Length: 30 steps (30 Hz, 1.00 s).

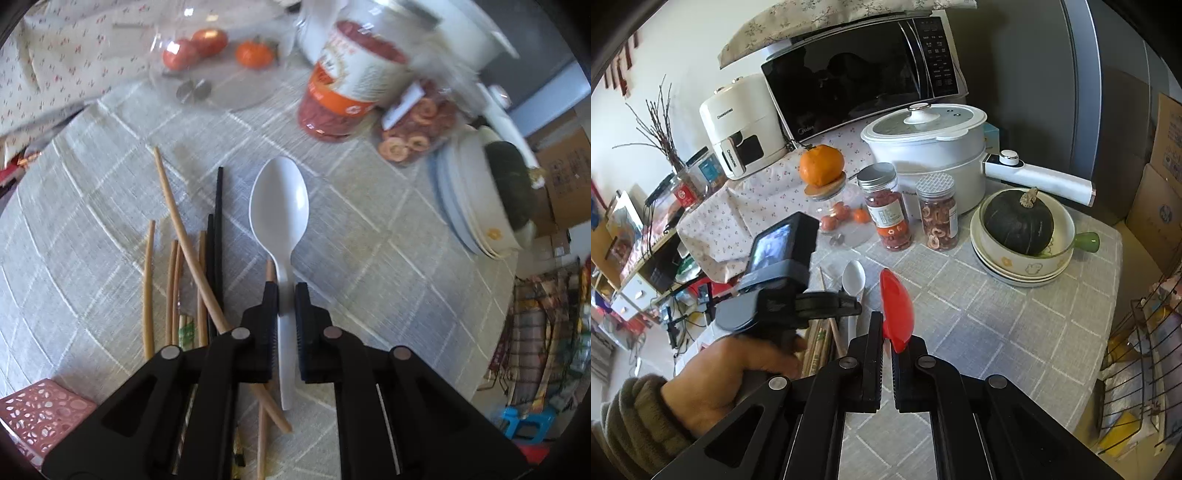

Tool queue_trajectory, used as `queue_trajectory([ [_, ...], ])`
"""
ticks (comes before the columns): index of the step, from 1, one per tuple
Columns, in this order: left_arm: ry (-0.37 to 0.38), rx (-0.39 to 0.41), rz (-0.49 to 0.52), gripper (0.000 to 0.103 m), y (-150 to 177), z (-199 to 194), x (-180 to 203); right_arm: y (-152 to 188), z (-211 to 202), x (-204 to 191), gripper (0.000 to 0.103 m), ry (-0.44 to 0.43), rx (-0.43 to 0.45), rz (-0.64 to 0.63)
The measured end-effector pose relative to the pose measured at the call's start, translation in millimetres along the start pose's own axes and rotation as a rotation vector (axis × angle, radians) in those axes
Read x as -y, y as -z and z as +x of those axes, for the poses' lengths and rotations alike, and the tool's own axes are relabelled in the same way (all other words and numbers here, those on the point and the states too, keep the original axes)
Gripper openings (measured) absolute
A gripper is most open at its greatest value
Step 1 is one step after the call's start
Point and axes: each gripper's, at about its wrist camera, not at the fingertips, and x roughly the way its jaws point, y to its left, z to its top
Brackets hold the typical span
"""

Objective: Organize utensils
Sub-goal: 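Lift the red spoon with the right gripper while the left gripper grasps the white spoon, then lift the white spoon with the left gripper and carry it over the pink basket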

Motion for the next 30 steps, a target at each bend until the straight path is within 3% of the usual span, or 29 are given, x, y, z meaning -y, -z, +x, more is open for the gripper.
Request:
queue_trajectory([
  [8, 0.128, 0.062, 0.053, 0.010, 28, -54, -4, 1, -3, -9, 0.004, 0.000, -0.003, 0.005],
  [14, 0.137, 0.271, 0.172, 0.010, 42, -134, -32, -2, -10, -21, 0.004, -0.020, 0.020, 0.007],
  [19, -0.004, 0.564, 0.267, 0.010, 65, -190, -82, -1, -7, -38, 0.004, -0.015, 0.016, -0.022],
  [21, -0.010, 0.596, 0.255, 0.010, 72, -193, -106, -1, -6, -45, 0.004, -0.013, 0.018, -0.029],
  [25, 0.047, 0.606, 0.176, 0.010, 79, -187, -154, -2, -8, -64, 0.004, -0.029, 0.023, -0.059],
  [30, 0.108, 0.611, 0.112, 0.010, 78, -171, -170, -1, -18, -99, 0.004, -0.098, 0.055, -0.130],
])
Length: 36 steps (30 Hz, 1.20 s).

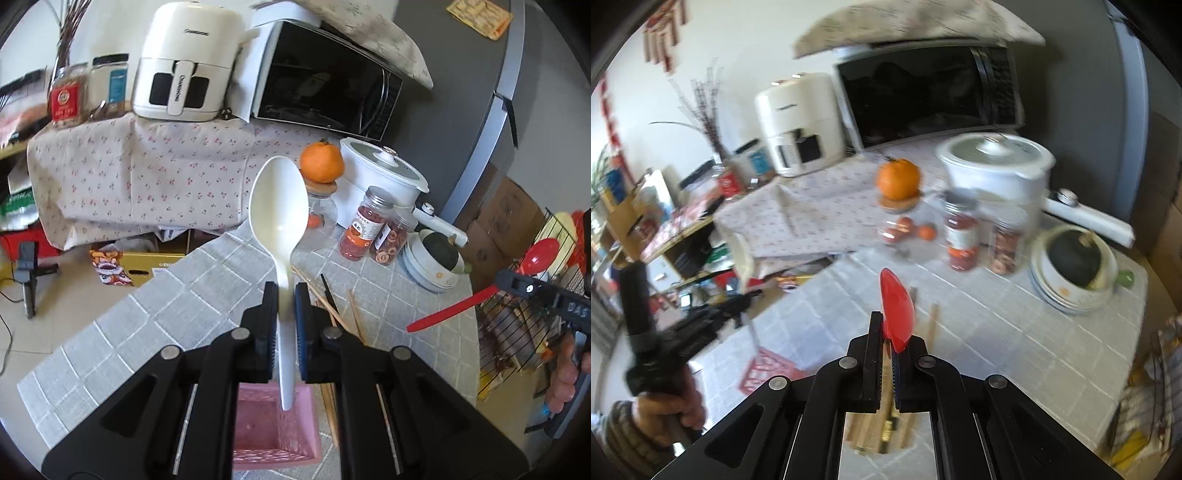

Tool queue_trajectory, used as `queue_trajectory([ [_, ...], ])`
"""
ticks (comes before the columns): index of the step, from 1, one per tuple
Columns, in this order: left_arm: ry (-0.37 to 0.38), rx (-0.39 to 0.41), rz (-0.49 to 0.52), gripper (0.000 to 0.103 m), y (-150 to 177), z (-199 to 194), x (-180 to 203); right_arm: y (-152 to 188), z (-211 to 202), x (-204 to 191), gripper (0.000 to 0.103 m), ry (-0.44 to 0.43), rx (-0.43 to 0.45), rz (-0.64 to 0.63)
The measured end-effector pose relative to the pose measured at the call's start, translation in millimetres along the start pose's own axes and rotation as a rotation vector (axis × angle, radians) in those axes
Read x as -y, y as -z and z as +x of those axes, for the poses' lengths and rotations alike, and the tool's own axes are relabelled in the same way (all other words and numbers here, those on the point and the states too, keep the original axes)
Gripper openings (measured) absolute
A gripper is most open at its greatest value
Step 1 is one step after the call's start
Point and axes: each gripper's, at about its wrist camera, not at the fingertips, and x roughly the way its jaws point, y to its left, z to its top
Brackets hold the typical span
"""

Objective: Organize utensils
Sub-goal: 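Lift the white spoon with the left gripper and carry it over the pink basket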

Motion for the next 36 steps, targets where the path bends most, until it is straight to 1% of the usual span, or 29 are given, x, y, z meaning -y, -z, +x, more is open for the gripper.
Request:
queue_trajectory([
  [2, -0.007, 0.010, 0.015, 0.010, 8, -4, 0, -3, -1, -13, 0.004, -0.055, 0.006, -0.005],
  [4, -0.003, 0.011, 0.013, 0.010, 14, -4, -1, -4, -1, -27, 0.004, -0.091, 0.009, -0.028],
  [8, 0.006, 0.034, 0.033, 0.010, 26, -4, -2, -2, 5, -49, 0.004, -0.103, -0.006, -0.075],
  [10, -0.006, 0.037, 0.066, 0.010, 33, -1, 1, 1, 9, -56, 0.004, -0.117, -0.019, -0.079],
  [14, -0.022, 0.008, 0.090, 0.010, 43, 6, 2, 4, 8, -68, 0.004, -0.153, -0.027, -0.104],
  [17, -0.026, -0.017, 0.086, 0.011, 49, 6, 1, 7, 10, -73, 0.004, -0.159, -0.032, -0.122],
  [18, -0.029, -0.034, 0.086, 0.013, 51, 7, 0, 7, 10, -74, 0.004, -0.161, -0.034, -0.123],
  [19, -0.026, -0.051, 0.084, 0.021, 53, 8, 0, 8, 12, -74, 0.004, -0.163, -0.038, -0.123],
  [20, -0.023, -0.073, 0.082, 0.023, 55, 10, -1, 9, 14, -74, 0.004, -0.164, -0.043, -0.122],
  [21, -0.032, -0.098, 0.082, 0.023, 55, 12, -3, 9, 15, -75, 0.004, -0.164, -0.046, -0.123],
  [22, -0.042, -0.113, 0.076, 0.023, 55, 12, -5, 10, 17, -76, 0.004, -0.164, -0.051, -0.124],
  [24, -0.027, -0.133, 0.035, 0.024, 52, 9, -11, 11, 19, -78, 0.004, -0.166, -0.058, -0.129],
  [25, -0.019, -0.140, 0.008, 0.027, 50, 7, -14, 12, 20, -80, 0.004, -0.171, -0.060, -0.132],
  [27, -0.031, -0.171, -0.028, 0.030, 44, 4, -18, 12, 20, -82, 0.004, -0.186, -0.063, -0.133],
  [29, -0.027, -0.193, -0.060, 0.031, 40, 2, -21, 13, 20, -86, 0.004, -0.192, -0.064, -0.141],
  [30, -0.016, -0.203, -0.079, 0.031, 37, 0, -23, 13, 21, -89, 0.004, -0.202, -0.066, -0.145],
  [32, -0.020, -0.226, -0.097, 0.031, 35, 0, -27, 17, 25, -96, 0.004, -0.233, -0.085, -0.164],
  [35, 0.021, -0.256, -0.153, 0.032, 30, 0, -35, 24, 33, -106, 0.004, -0.235, -0.124, -0.195],
  [36, 0.040, -0.271, -0.170, 0.039, 29, 3, -37, 26, 36, -109, 0.004, -0.229, -0.132, -0.206],
])
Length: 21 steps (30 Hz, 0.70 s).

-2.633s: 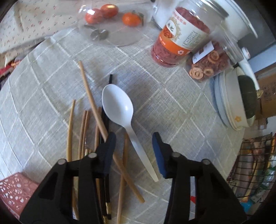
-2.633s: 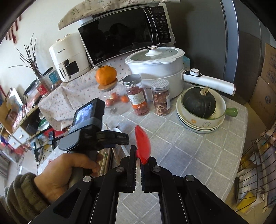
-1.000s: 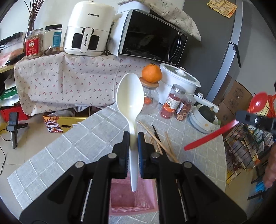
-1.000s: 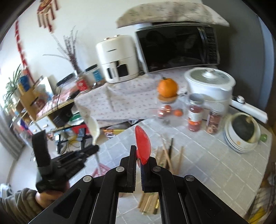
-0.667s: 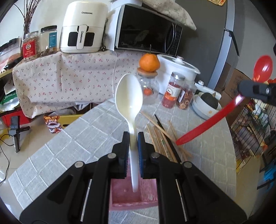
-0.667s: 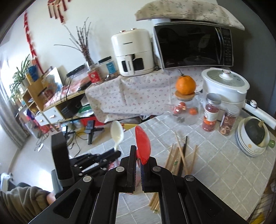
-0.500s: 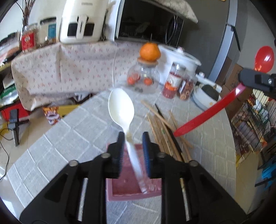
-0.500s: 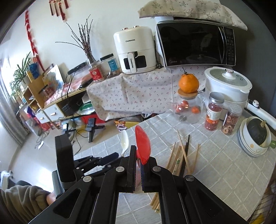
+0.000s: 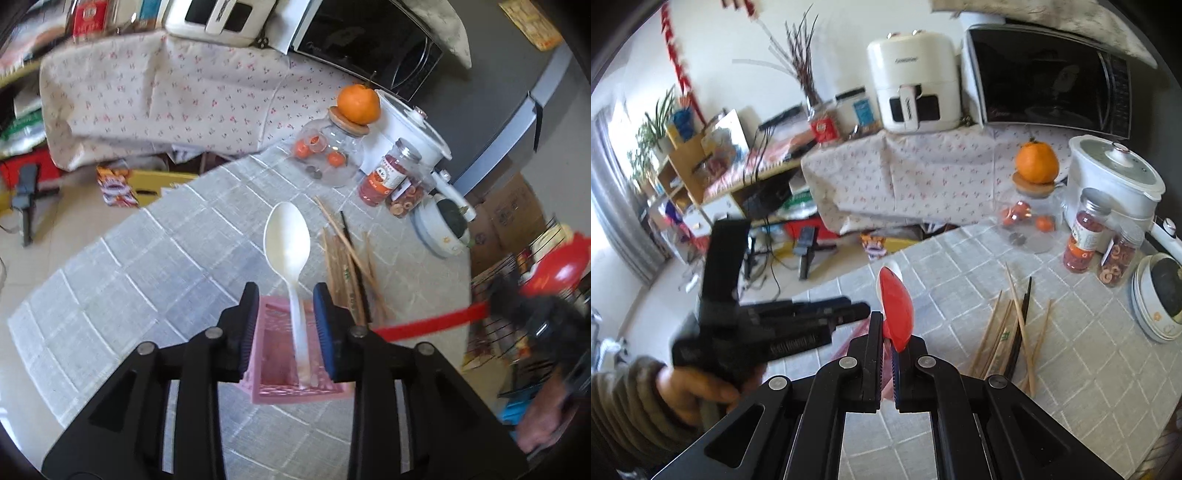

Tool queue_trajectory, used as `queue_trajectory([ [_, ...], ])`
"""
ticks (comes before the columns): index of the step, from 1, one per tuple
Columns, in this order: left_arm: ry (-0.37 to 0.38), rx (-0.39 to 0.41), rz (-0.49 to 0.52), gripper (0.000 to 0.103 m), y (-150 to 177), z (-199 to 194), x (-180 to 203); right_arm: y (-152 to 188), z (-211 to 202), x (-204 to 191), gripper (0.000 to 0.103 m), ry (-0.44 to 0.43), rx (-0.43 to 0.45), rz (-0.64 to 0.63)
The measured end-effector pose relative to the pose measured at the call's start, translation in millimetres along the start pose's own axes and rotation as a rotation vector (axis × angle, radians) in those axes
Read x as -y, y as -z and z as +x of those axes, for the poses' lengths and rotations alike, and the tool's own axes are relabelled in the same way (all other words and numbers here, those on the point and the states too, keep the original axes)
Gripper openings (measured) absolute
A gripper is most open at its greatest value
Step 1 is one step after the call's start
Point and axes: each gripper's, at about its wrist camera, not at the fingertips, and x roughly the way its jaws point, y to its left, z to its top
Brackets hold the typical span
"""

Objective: Organize utensils
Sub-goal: 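Lift the white spoon with the left gripper and carry it over the pink basket, then lower the white spoon handle-first into the pink basket and open the left gripper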

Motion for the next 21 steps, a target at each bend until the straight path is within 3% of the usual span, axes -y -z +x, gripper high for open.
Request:
queue_trajectory([
  [1, 0.016, -0.031, -0.015, 0.045, -3, 6, -2, 1, 3, 0, 0.004, 0.002, -0.007, -0.004],
  [4, 0.014, -0.100, -0.050, 0.046, -13, 23, -6, 2, 4, 4, 0.004, 0.005, -0.011, 0.011],
  [11, 0.027, -0.154, -0.110, 0.050, -27, 46, -17, 3, 5, 7, 0.004, 0.021, -0.020, 0.010],
  [15, 0.033, -0.163, -0.080, 0.050, -27, 53, -14, 3, 10, 5, 0.004, 0.009, -0.029, 0.008],
  [21, 0.057, -0.148, -0.083, 0.024, -29, 53, -13, 5, 21, 1, 0.004, 0.005, -0.057, -0.008],
])
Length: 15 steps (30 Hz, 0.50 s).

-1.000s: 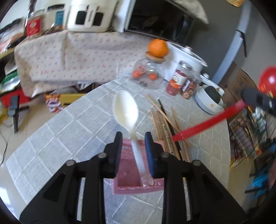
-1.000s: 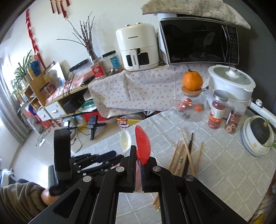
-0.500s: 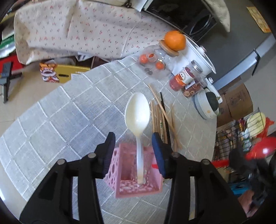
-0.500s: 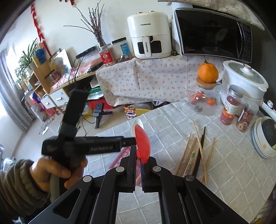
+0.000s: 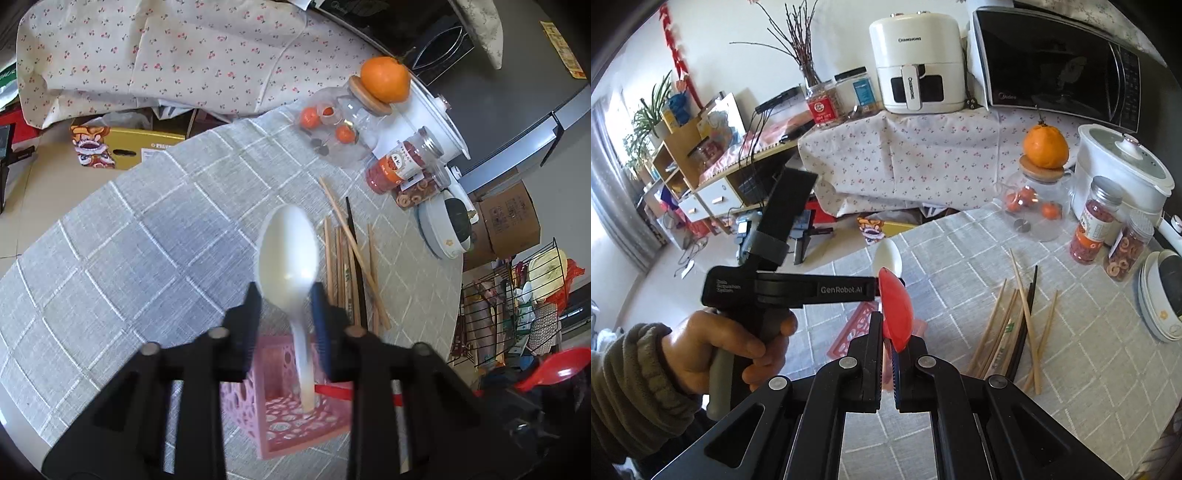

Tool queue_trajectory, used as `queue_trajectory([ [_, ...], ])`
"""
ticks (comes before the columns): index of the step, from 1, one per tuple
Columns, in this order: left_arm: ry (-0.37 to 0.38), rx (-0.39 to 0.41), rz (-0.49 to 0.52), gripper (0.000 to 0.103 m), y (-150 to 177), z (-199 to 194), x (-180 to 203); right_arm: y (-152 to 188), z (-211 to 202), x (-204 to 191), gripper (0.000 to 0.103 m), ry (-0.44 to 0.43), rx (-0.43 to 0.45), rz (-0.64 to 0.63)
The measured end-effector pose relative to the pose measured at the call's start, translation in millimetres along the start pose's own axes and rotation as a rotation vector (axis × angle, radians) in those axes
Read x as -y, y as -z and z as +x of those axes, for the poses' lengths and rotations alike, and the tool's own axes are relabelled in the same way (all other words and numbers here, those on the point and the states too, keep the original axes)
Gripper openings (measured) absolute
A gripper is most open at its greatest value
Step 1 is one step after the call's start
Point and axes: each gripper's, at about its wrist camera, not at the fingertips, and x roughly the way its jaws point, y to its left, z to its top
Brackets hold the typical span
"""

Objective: Organize utensils
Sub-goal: 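Lower the white spoon handle-first into the pink basket and open the left gripper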

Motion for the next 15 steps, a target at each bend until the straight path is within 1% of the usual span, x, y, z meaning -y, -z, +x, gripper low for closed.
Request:
queue_trajectory([
  [2, 0.003, 0.013, 0.007, 0.021, 0, -2, 1, 0, 6, 2, 0.004, 0.004, -0.018, 0.002],
  [5, 0.040, 0.044, 0.004, 0.017, -1, -10, 0, 2, 12, 3, 0.004, 0.010, -0.041, 0.002],
  [6, 0.050, 0.049, 0.004, 0.013, -2, -11, 0, 3, 13, 3, 0.004, 0.012, -0.045, 0.001],
  [9, 0.040, 0.076, 0.009, 0.013, -4, -16, 0, 4, 14, 4, 0.004, 0.016, -0.051, 0.001],
  [12, 0.055, 0.113, 0.017, 0.012, -4, -23, 1, 4, 13, 3, 0.004, 0.019, -0.042, -0.008],
  [15, 0.050, 0.127, 0.064, 0.012, -2, -25, 10, 3, 13, 2, 0.004, 0.015, -0.038, -0.010],
])
